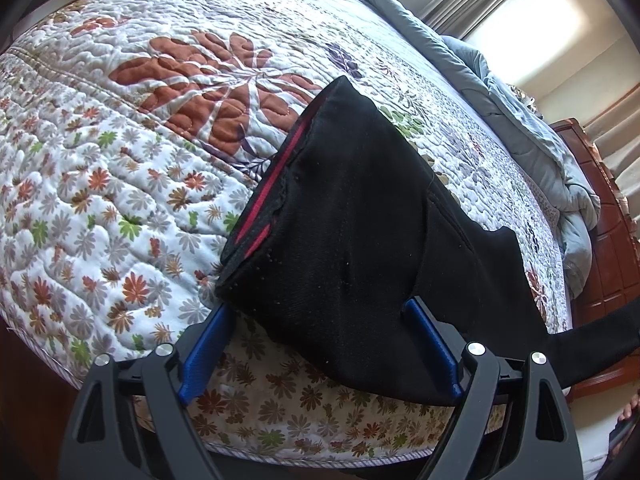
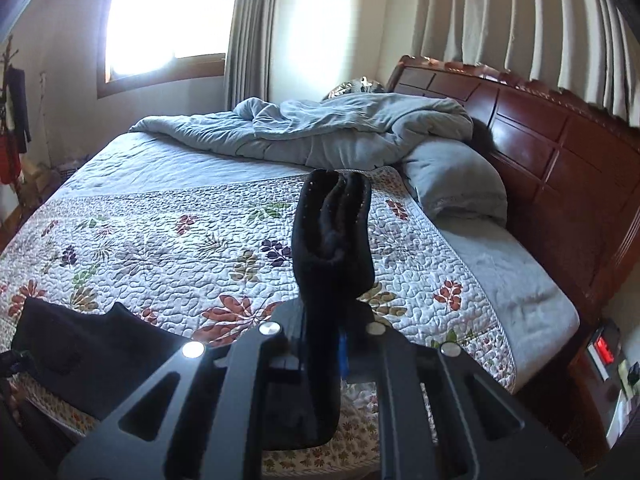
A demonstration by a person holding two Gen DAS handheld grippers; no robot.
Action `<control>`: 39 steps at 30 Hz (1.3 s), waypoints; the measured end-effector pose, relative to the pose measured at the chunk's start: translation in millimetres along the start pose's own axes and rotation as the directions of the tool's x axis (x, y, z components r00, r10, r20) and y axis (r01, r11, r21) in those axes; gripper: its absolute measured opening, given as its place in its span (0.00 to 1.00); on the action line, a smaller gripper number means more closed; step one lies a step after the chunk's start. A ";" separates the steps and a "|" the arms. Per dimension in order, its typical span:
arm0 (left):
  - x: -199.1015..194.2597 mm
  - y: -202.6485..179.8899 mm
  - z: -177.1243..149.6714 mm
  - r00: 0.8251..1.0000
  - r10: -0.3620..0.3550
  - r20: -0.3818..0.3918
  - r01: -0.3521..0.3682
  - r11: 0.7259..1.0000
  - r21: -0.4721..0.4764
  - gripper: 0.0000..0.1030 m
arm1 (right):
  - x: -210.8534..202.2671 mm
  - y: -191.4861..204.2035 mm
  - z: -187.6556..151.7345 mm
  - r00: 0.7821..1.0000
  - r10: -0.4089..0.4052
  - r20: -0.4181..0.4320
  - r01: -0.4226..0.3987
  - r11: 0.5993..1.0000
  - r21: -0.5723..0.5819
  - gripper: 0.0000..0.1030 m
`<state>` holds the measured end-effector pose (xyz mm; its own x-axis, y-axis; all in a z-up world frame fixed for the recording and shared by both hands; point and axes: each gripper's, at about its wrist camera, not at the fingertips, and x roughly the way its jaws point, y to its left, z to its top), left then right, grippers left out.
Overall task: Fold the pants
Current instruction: 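Lower the right gripper toward the pants leg beside the left gripper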
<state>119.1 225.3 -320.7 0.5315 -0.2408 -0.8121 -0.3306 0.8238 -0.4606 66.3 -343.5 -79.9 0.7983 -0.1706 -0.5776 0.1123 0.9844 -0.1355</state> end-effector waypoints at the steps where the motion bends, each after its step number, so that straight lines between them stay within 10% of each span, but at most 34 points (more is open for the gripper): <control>1: 0.2 -0.1 0.3 1.000 0.000 -0.001 0.000 1.000 0.001 0.84 | -0.7 2.6 -0.4 1.000 0.000 0.002 0.000 1.000 -0.007 0.10; 39: 8.2 -9.1 0.4 1.000 0.016 -0.003 -0.016 1.000 0.014 0.86 | 21.5 68.6 -2.9 1.000 0.007 -0.014 -0.010 0.967 -0.254 0.10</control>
<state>126.7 216.0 -323.1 0.5238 -0.2295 -0.8203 -0.3281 0.8343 -0.4430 89.4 -279.8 -104.0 0.7904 -0.1646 -0.5900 -0.0495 0.9429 -0.3293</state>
